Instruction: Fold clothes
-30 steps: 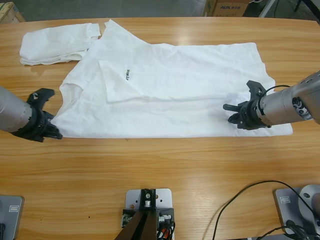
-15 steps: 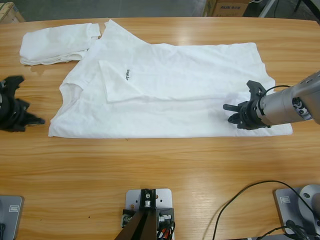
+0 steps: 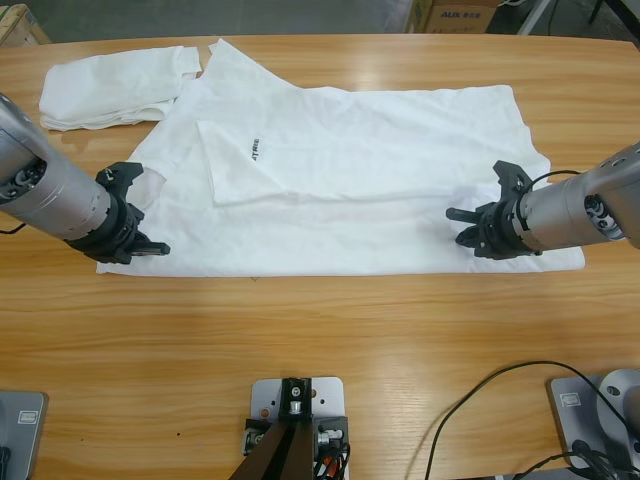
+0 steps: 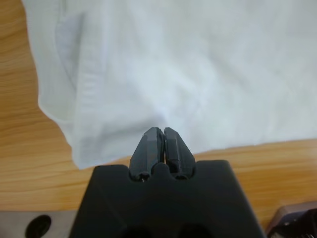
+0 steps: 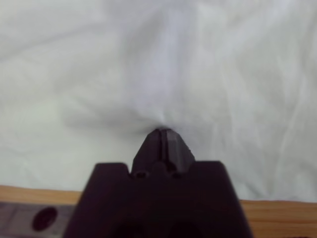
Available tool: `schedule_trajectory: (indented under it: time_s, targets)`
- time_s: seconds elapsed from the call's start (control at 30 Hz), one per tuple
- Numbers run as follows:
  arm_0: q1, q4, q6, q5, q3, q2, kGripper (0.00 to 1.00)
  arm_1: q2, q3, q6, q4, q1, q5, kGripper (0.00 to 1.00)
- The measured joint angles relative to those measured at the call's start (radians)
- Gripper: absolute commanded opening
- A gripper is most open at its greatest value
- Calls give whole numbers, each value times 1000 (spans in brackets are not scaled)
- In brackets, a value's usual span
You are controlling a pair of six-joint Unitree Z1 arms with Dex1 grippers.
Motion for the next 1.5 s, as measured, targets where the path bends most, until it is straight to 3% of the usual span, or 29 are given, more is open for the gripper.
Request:
schedule_trajectory:
  time_s: [0.63, 0.8, 0.97, 1.0, 1.03, 1.1, 1.13, 1.2, 1.23, 1.27, 1.3, 1.5]
  targets:
    - [230, -9, -1, 60, 148, -54, 0, 0, 2, 0, -10, 0, 0, 0]
    - [252, 5, -1, 58, 150, -177, 0, 0, 2, 0, -10, 0, 0, 0]
    - [246, 65, 4, 19, 60, -315, 0, -1, 2, 0, -10, 0, -4, 0]
    - [241, 69, 9, 16, 54, -320, 0, -3, 3, 0, -10, 0, -7, 198]
    - [232, 70, 22, 12, 46, -321, 0, -9, 5, 0, -10, 0, -11, 554]
    - [199, 66, 79, -10, 14, -320, 0, -35, 17, -13, -10, 0, -13, 928]
    - [186, 64, 100, -24, -3, -319, 0, -62, 18, -26, -10, 0, -13, 996]
    - [173, 46, 127, -86, -39, -307, 0, -132, 18, -66, -10, 2, -16, 1000]
    - [171, 19, 157, -145, -54, -293, 147, -169, 18, -88, -9, 3, -20, 1000]
    - [168, -12, 205, -208, -69, -274, 638, -204, 18, -109, -6, 3, -26, 1000]
    - [166, -40, 272, -259, -84, -251, 857, -236, 18, -124, -1, 4, -33, 1000]
    - [155, -74, 978, -302, -190, -84, 881, -351, 18, -162, 57, 5, -52, 1000]
